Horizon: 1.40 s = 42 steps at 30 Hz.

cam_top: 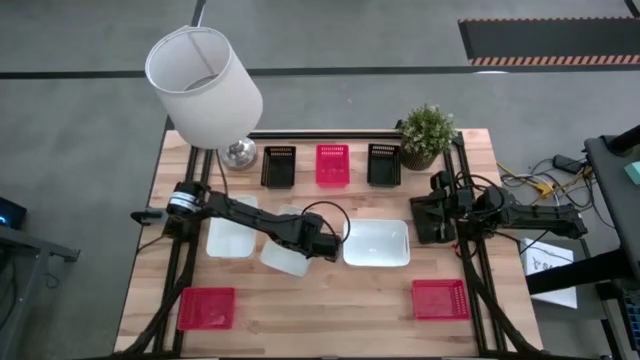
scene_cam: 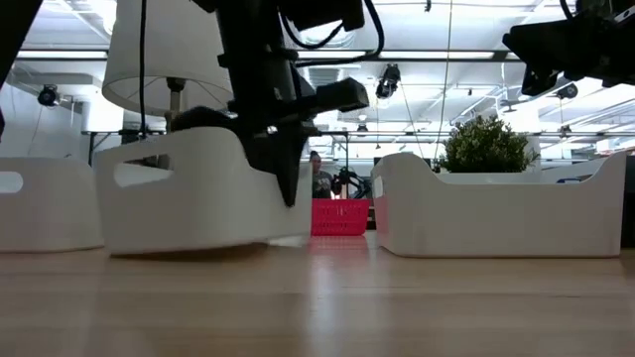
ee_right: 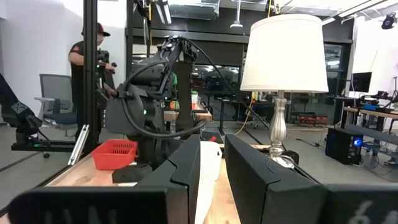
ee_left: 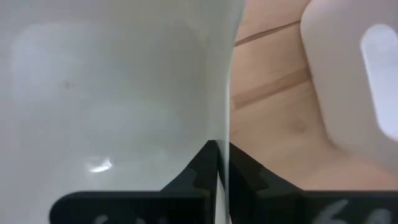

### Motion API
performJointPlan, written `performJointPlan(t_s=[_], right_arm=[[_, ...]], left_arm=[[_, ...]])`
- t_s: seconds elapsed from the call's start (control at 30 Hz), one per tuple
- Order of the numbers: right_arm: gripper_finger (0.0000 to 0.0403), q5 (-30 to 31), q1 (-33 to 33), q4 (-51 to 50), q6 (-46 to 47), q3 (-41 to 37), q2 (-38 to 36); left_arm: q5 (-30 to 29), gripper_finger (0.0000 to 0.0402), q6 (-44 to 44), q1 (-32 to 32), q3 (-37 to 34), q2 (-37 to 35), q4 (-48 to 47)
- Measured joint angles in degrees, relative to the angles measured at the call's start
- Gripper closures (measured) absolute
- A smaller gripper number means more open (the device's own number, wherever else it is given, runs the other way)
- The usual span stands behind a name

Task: Stack baskets by color
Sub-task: Stack the center white bin into the right white bin

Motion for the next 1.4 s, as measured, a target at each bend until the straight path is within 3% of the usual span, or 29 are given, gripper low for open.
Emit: performJointPlan(t_s=[0.4, 0.57, 0.9, 1.4], right_arm=[[0.0335, 0.11, 0.0, -0.22, -0.15, 0.0, 0.0], [0.0335, 0.11, -0.01, -0.23, -0.17, 0.0, 0.0], [0.0335, 0.09, 0.0, -1.22, 0.0, 0.0, 0.0], [0.0335, 0.1, -0.01, -1.45, -0.17, 0.0, 0.0]], left_arm=[[-5.38, 0.0401, 20.82, -0.24, 8.23, -4.81, -11.65], [-7.82, 0.0401, 32.19, -0.26, 11.98, -7.09, -11.91], [-5.52, 0.0401, 56.52, -1.07, 18.43, -6.77, 1.19], [-1.06, 0.0401, 66.06, -2.84, 18.59, -5.76, 16.89]])
